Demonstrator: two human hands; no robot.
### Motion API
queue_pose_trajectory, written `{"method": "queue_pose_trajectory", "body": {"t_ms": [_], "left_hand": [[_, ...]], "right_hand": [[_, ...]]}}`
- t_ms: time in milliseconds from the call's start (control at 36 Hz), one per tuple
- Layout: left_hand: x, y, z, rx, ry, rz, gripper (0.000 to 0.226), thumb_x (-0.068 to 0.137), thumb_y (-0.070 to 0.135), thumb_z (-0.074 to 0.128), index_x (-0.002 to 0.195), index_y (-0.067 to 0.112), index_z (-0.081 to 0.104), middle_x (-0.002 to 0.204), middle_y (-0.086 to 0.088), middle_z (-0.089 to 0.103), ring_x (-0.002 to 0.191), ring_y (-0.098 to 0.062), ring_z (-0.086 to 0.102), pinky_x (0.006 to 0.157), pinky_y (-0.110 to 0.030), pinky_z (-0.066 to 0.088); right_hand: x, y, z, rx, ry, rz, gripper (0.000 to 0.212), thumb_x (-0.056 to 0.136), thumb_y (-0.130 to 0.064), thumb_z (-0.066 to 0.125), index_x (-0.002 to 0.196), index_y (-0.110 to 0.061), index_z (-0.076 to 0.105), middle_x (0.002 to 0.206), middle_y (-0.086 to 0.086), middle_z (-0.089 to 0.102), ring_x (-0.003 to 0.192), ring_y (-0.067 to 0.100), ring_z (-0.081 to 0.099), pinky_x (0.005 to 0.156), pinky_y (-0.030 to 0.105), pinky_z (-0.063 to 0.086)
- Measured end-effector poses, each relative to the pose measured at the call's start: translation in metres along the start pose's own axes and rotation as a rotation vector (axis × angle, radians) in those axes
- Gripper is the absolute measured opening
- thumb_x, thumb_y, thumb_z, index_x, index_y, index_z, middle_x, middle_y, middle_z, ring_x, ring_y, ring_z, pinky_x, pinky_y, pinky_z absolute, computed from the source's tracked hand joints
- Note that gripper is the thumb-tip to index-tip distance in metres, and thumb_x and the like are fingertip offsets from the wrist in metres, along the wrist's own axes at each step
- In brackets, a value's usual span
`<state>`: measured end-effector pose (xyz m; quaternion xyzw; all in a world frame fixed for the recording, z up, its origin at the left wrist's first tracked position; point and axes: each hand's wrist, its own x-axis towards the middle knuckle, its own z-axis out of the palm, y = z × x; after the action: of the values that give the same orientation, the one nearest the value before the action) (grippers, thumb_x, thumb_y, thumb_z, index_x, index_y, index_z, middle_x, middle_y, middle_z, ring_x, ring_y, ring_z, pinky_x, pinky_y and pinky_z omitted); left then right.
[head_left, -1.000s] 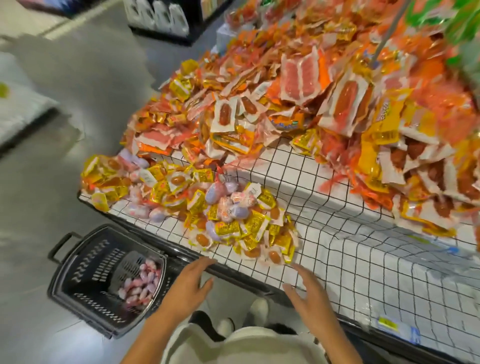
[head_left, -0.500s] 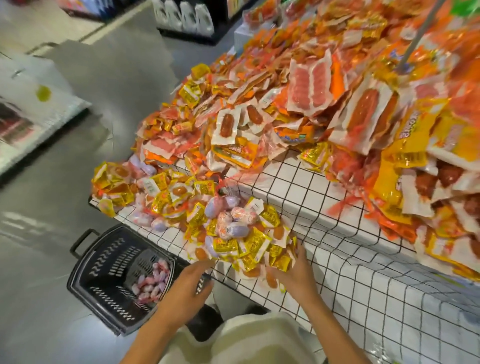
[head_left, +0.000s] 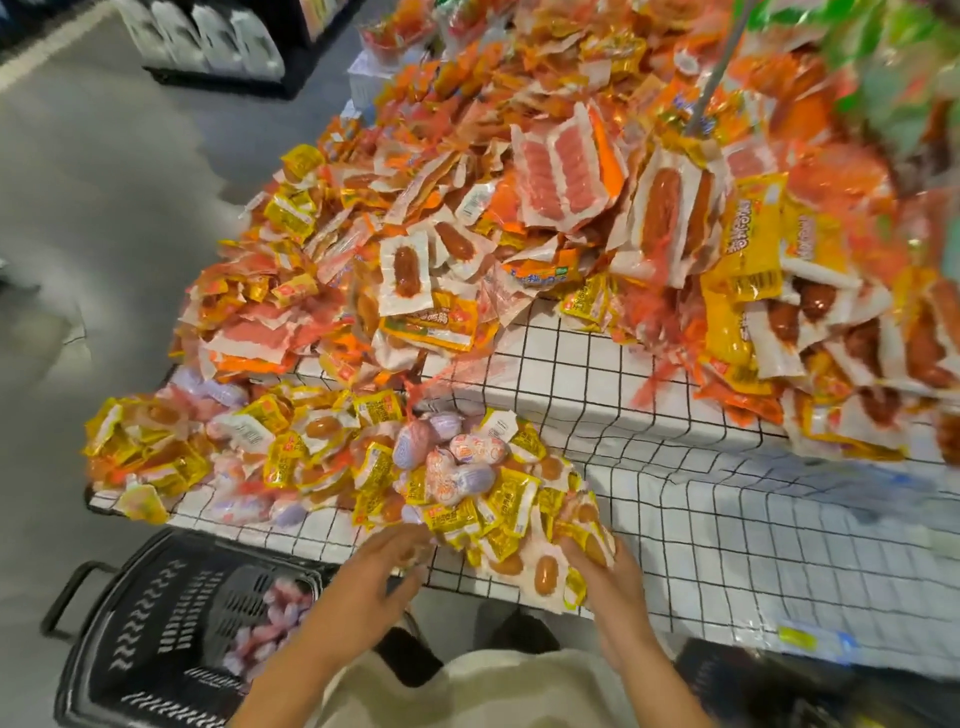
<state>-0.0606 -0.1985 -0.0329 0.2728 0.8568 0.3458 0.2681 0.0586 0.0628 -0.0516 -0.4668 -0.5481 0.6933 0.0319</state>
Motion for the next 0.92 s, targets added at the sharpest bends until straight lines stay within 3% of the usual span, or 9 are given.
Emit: {"method": "queue_pose_trajectory", "body": {"t_ms": [222, 417, 500, 583, 639, 722, 778, 833, 917], "left_hand": [[0.011, -0.009, -0.002, -0.036, -0.096, 0.096, 0.037, 0.1, 0.029, 0.057, 0.13, 0.05, 0.052, 0.131, 0.035, 0.05, 0.121, 0.012, 0.046, 0.1, -0.01, 0.037], [0.023, 0.01, 0.009, -0.184, -0.169, 0.058, 0.031, 0.098, 0.028, 0.062, 0.128, 0.036, 0.062, 0.115, 0.029, 0.063, 0.111, 0.007, 0.058, 0.103, -0.03, 0.047], [0.027, 0.024, 0.011, -0.404, -0.22, -0.063, 0.03, 0.094, 0.049, 0.061, 0.123, 0.042, 0.065, 0.114, 0.026, 0.069, 0.113, 0.005, 0.06, 0.104, -0.028, 0.048], [0.03, 0.038, 0.01, -0.711, -0.351, -0.225, 0.056, 0.079, 0.075, 0.063, 0.128, 0.047, 0.061, 0.13, 0.021, 0.065, 0.122, 0.001, 0.058, 0.097, -0.021, 0.05], [0.032, 0.044, 0.012, -1.065, -0.466, -0.341, 0.073, 0.069, 0.079, 0.068, 0.13, 0.039, 0.063, 0.133, 0.012, 0.066, 0.122, -0.01, 0.062, 0.091, -0.03, 0.055], [0.03, 0.044, 0.021, -1.575, -0.606, -0.327, 0.078, 0.091, 0.067, 0.052, 0.151, 0.019, 0.041, 0.157, -0.019, 0.038, 0.144, -0.041, 0.037, 0.111, -0.061, 0.035], [0.026, 0.045, 0.023, -1.763, -0.608, -0.344, 0.078, 0.094, 0.059, 0.056, 0.153, 0.012, 0.036, 0.159, -0.027, 0.027, 0.146, -0.048, 0.028, 0.114, -0.068, 0.024], [0.023, 0.045, 0.026, -1.743, -0.556, -0.396, 0.077, 0.077, 0.046, 0.083, 0.139, 0.008, 0.057, 0.149, -0.027, 0.046, 0.135, -0.047, 0.046, 0.102, -0.065, 0.041], [0.019, 0.041, 0.031, -1.737, -0.431, -0.411, 0.076, 0.068, 0.028, 0.093, 0.132, 0.001, 0.061, 0.142, -0.027, 0.053, 0.128, -0.044, 0.055, 0.095, -0.058, 0.05]], "right_hand": [[-0.04, 0.001, -0.019, 0.01, 0.215, -0.07, 0.028, 0.083, -0.022, 0.082, 0.106, -0.023, 0.066, 0.096, 0.004, 0.078, 0.093, 0.028, 0.075, 0.088, 0.05, 0.059], [-0.068, -0.031, -0.026, 0.008, 0.138, -0.19, 0.026, 0.074, -0.03, 0.081, 0.095, -0.033, 0.068, 0.095, 0.001, 0.078, 0.088, 0.018, 0.075, 0.073, 0.033, 0.054], [-0.073, -0.046, -0.026, 0.056, 0.026, -0.2, 0.036, 0.07, -0.027, 0.083, 0.104, -0.027, 0.069, 0.104, 0.007, 0.078, 0.097, 0.023, 0.075, 0.082, 0.039, 0.054], [-0.072, -0.057, -0.028, 0.164, -0.167, -0.137, 0.051, 0.073, -0.014, 0.083, 0.122, -0.019, 0.068, 0.121, 0.015, 0.073, 0.114, 0.031, 0.07, 0.097, 0.046, 0.055], [-0.071, -0.063, -0.026, 0.25, -0.3, -0.058, 0.058, 0.071, -0.003, 0.087, 0.125, -0.015, 0.068, 0.124, 0.02, 0.07, 0.116, 0.036, 0.068, 0.092, 0.044, 0.058], [-0.067, -0.065, -0.016, 0.295, -0.408, 0.046, 0.067, 0.062, 0.001, 0.09, 0.125, -0.007, 0.067, 0.12, 0.025, 0.07, 0.109, 0.04, 0.07, 0.078, 0.041, 0.061], [-0.064, -0.066, -0.003, 0.254, -0.453, 0.055, 0.07, 0.061, -0.006, 0.09, 0.126, -0.008, 0.065, 0.121, 0.023, 0.071, 0.111, 0.039, 0.069, 0.083, 0.044, 0.06], [-0.063, -0.068, 0.01, 0.15, -0.472, 0.006, 0.067, 0.067, -0.013, 0.089, 0.129, -0.015, 0.064, 0.123, 0.016, 0.072, 0.116, 0.035, 0.068, 0.096, 0.048, 0.056], [-0.06, -0.074, 0.025, -0.198, -0.442, -0.204, 0.055, 0.076, -0.038, 0.086, 0.125, -0.037, 0.063, 0.122, -0.002, 0.073, 0.114, 0.019, 0.069, 0.104, 0.047, 0.052]]}}
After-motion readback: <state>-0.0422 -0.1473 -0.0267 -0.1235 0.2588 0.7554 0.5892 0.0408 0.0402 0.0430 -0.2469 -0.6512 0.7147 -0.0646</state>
